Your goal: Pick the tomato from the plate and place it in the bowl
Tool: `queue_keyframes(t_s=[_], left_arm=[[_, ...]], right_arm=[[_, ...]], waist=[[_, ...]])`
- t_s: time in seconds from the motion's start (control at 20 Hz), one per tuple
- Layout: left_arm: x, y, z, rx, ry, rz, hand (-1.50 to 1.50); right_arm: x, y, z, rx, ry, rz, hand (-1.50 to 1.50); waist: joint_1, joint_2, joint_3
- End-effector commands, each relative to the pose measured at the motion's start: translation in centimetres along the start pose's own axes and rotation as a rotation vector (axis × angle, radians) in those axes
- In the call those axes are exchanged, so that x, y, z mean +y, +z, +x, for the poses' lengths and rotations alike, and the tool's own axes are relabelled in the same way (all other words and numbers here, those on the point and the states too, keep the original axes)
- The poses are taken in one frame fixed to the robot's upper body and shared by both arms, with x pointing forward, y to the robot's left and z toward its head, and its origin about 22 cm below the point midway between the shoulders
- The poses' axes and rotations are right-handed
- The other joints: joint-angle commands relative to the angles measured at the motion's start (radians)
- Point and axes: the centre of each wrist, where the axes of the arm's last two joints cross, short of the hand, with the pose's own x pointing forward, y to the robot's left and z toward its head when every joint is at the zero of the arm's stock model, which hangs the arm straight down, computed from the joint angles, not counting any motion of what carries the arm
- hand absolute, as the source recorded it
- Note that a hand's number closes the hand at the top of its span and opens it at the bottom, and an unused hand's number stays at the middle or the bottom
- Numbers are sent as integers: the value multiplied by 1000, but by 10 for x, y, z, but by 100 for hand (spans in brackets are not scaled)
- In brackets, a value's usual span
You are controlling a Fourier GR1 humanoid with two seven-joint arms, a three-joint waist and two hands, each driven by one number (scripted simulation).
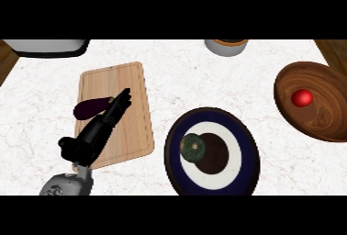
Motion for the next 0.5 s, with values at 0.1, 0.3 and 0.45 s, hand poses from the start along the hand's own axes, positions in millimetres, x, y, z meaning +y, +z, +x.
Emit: queue_keyframes(t_s=[0.1, 0.3, 0.45], left_arm=[[-6, 6, -2, 5, 1, -1, 0], [-8, -4, 9, -4, 1, 6, 0], [-3, -4, 9, -19, -5, 2, 0]], right_arm=[[-77, 5, -50, 62, -123, -130, -150], [-123, 30, -102, 40, -167, -157, -150], [-163, 37, -117, 57, -173, -151, -150]], waist=[[0, 0, 1], [-8, 0, 2], [0, 3, 2]])
